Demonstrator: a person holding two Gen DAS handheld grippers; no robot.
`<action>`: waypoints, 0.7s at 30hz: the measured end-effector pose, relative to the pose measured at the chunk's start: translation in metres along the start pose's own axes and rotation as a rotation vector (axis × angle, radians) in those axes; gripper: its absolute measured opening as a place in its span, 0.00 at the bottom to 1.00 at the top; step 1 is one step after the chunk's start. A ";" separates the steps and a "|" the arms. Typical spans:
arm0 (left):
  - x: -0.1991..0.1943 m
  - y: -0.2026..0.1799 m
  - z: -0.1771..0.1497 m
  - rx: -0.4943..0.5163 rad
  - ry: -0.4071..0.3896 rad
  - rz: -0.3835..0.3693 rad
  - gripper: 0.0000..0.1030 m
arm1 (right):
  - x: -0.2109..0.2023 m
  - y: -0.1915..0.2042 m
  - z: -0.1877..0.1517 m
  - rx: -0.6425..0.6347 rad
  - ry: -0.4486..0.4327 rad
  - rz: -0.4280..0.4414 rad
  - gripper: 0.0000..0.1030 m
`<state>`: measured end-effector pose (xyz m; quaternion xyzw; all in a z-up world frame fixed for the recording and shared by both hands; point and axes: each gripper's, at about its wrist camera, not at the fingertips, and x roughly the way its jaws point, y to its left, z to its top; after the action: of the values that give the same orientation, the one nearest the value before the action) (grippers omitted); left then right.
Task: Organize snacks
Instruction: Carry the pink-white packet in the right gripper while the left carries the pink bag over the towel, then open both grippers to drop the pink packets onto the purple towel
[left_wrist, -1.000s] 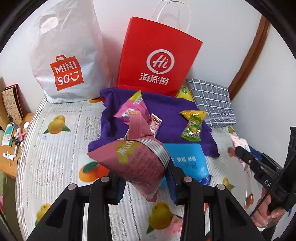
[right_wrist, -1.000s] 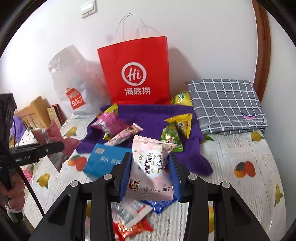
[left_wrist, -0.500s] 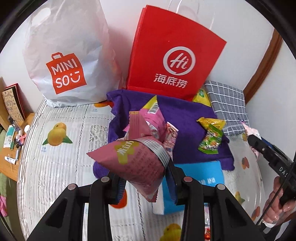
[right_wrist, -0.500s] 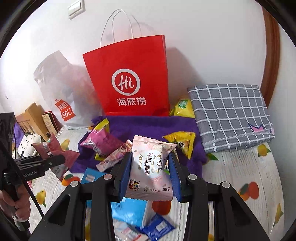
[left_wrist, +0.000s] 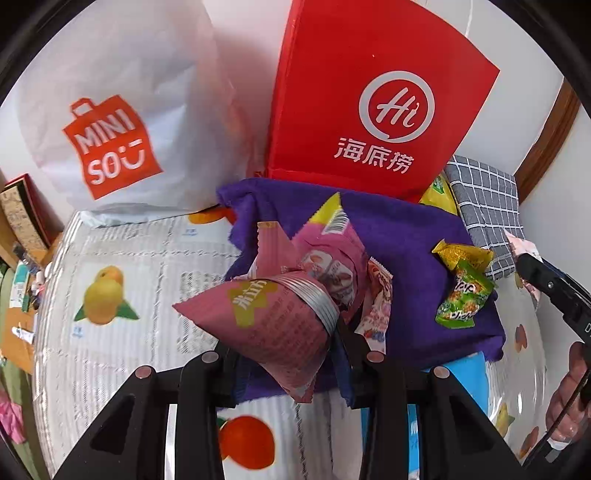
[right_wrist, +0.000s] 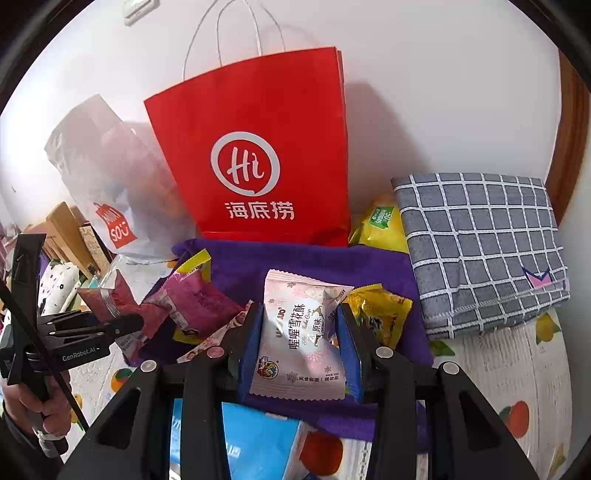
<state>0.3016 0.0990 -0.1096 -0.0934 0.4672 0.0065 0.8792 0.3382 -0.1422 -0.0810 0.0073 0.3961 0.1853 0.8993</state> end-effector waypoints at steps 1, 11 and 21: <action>0.003 -0.002 0.002 0.003 0.000 -0.002 0.35 | 0.004 -0.001 0.001 0.001 0.004 0.000 0.38; 0.030 -0.017 0.029 0.011 -0.010 -0.068 0.35 | 0.038 -0.013 0.003 0.002 0.050 -0.001 0.38; 0.056 -0.011 0.033 -0.008 0.044 -0.123 0.35 | 0.066 -0.011 0.004 0.004 0.085 0.050 0.39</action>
<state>0.3615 0.0900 -0.1362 -0.1256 0.4797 -0.0478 0.8671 0.3850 -0.1291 -0.1271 0.0111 0.4340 0.2069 0.8768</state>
